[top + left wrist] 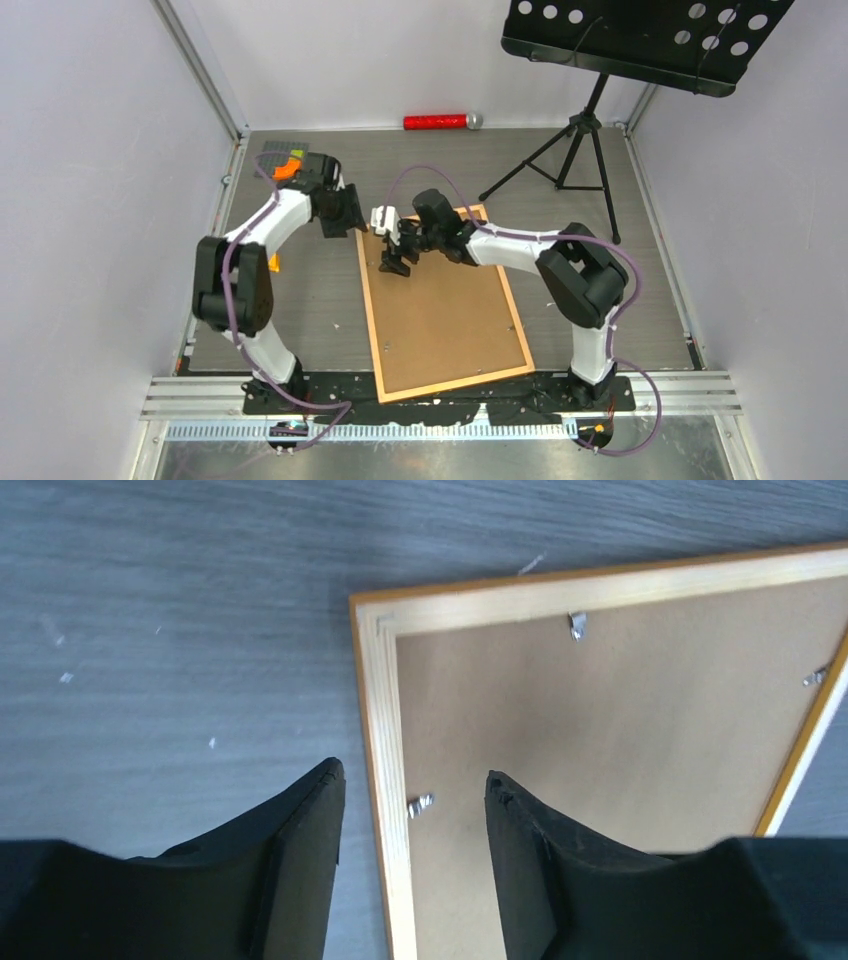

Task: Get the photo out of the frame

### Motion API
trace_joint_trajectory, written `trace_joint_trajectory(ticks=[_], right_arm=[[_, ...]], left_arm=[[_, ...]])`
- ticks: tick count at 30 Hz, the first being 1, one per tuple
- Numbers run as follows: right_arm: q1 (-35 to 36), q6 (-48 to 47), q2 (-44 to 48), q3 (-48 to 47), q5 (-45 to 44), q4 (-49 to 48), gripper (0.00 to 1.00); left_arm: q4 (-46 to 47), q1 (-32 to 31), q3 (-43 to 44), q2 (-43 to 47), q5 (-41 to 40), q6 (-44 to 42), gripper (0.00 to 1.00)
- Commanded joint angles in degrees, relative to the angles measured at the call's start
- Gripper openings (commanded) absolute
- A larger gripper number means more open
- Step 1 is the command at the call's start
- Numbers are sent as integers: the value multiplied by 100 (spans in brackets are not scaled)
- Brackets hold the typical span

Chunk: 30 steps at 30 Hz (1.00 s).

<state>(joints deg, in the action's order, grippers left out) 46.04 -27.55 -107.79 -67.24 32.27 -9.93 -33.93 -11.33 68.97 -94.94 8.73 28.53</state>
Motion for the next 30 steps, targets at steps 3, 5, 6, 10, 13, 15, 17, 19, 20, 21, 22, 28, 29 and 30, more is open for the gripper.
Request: trace_joint_trajectory(ticks=[3, 5, 6, 10, 13, 15, 17, 19, 20, 21, 22, 28, 29, 30], right_arm=[[299, -820, -541, -1074, -286, 1009, 73], [388, -961, -713, -1418, -544, 1325, 73], [410, -984, -813, -1527, -611, 1414, 73], [501, -1240, -981, -1726, -1298, 1861, 71], [600, -1605, -957, -1678, -1628, 2004, 71], [622, -1643, -877, -1576, -1699, 1979, 71], [625, -1607, -774, -1438, -1707, 1902, 71], [625, -1571, -663, -1250, -1707, 1755, 71], [625, -1570, -633, -1187, -1707, 1645, 71], [621, -1589, -586, -1101, -1707, 1605, 71], [624, -1605, -573, -1073, -1711, 1575, 71], [625, -1954, -592, -1158, -1711, 1815, 71], [625, -2017, -605, -1181, -1728, 1848, 71], [625, -2136, -613, -1231, -1722, 1915, 71]], left_arm=[[-326, -18, 799, -926, 312, -175, 50], [-431, -18, 876, -1087, 306, -185, 47], [-449, -20, 866, -1141, 305, -173, 46], [-543, -18, 849, -1351, 362, -141, 41], [-561, -18, 778, -1491, 501, -123, 36], [-566, -26, 726, -1593, 570, -90, 34], [-568, -36, 669, -1676, 591, -75, 30], [-539, -58, 582, -1717, 584, -61, 26], [-511, -74, 529, -1716, 587, -45, 23], [-468, -88, 466, -1721, 590, -37, 21], [-428, -107, 375, -1712, 599, -26, 18], [-195, -390, -133, -1443, 615, -43, 0], [-135, -429, -232, -1402, 659, -26, 0], [-77, -457, -317, -1370, 689, 20, 0]])
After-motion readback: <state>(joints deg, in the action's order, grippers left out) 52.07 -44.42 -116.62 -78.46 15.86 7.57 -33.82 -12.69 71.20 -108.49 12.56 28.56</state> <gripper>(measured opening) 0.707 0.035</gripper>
